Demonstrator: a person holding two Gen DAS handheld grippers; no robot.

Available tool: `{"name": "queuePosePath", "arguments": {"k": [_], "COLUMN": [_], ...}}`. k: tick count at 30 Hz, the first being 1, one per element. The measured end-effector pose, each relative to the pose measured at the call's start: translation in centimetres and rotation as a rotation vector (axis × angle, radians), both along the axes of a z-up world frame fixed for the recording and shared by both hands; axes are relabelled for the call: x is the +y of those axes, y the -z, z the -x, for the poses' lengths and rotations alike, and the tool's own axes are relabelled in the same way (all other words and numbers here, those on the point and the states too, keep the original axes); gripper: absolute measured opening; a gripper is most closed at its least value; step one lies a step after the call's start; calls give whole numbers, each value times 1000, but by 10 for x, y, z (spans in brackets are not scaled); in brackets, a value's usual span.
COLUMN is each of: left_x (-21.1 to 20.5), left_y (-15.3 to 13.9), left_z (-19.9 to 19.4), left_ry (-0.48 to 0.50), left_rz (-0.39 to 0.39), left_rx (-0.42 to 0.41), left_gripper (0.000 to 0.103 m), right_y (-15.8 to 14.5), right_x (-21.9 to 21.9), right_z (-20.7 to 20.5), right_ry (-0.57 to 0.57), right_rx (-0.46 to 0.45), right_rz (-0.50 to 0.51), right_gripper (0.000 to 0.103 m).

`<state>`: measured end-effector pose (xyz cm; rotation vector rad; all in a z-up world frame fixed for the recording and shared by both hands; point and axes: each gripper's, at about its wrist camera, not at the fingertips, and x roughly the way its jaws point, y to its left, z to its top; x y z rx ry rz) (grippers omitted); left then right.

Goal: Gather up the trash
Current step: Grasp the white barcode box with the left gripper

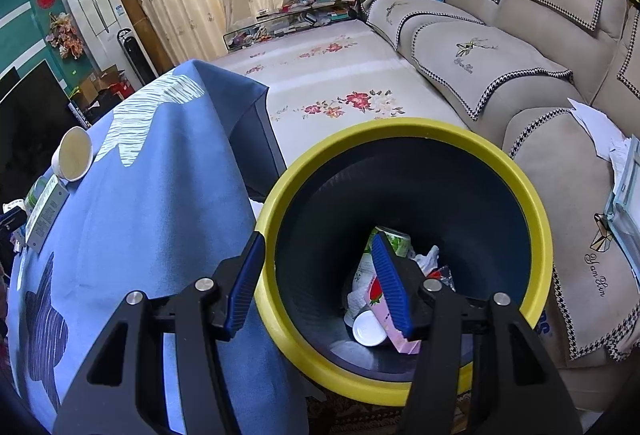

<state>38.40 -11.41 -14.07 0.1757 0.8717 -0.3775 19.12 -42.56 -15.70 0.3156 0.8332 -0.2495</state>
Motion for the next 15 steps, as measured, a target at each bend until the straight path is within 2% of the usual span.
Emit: {"name": "queuePosePath", "arguments": {"k": [8,15], "left_x": [-8,-18], "left_y": [18,25], "left_z": [-19,-26], "left_ry": [-3,4], "left_rz": [-42,-119], "left_rx": [37,21], "left_gripper": [98,98], "right_y": [8,12], "right_x": [0,1], "right_z": [-7,-10], "right_ry": [-13,-18], "right_rx": [15,22], "right_rz": [-11,-19], "right_gripper": [53,53]}}
